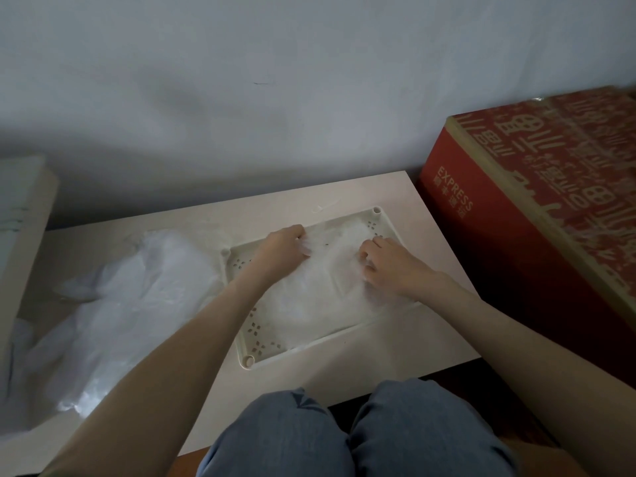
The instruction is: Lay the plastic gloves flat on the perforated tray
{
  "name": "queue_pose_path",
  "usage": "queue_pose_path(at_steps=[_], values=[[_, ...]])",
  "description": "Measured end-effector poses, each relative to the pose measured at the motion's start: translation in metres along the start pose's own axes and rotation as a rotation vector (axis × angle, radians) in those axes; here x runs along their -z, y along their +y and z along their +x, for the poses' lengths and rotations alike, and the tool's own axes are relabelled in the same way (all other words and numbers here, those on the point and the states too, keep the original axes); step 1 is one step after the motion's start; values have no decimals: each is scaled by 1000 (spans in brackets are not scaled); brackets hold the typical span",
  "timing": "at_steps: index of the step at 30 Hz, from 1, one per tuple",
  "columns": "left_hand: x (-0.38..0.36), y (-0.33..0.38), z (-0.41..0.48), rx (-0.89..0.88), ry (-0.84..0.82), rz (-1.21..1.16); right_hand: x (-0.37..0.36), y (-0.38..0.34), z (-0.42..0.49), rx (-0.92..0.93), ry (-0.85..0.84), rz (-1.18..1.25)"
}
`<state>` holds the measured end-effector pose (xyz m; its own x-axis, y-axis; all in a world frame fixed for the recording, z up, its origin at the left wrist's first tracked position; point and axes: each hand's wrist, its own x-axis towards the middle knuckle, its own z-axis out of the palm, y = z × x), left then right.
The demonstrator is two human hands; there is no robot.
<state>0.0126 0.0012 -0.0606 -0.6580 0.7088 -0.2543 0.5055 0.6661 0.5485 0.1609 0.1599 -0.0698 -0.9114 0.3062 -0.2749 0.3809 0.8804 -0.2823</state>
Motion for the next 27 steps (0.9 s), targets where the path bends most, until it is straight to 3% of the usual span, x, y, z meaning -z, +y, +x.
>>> queue_pose_path(at_steps=[8, 13, 18, 20, 23, 27], values=[[8, -6, -3, 25, 202, 349, 8, 4, 7, -3, 146, 43], [-11, -4, -11, -44, 411, 333, 7, 3, -2, 85, -20, 67], [-23, -6, -21, -128, 632, 242, -7, 10, 0, 153, -173, -205], [-24, -12, -21, -279, 534, 291, -8, 12, 1, 155, -212, -249], [-27, -20, -27, -446, 187, 401, -6, 12, -2, 154, -209, -202], [-38, -29, -33, -439, -31, 611, -1, 14, -7, 131, -157, -122]])
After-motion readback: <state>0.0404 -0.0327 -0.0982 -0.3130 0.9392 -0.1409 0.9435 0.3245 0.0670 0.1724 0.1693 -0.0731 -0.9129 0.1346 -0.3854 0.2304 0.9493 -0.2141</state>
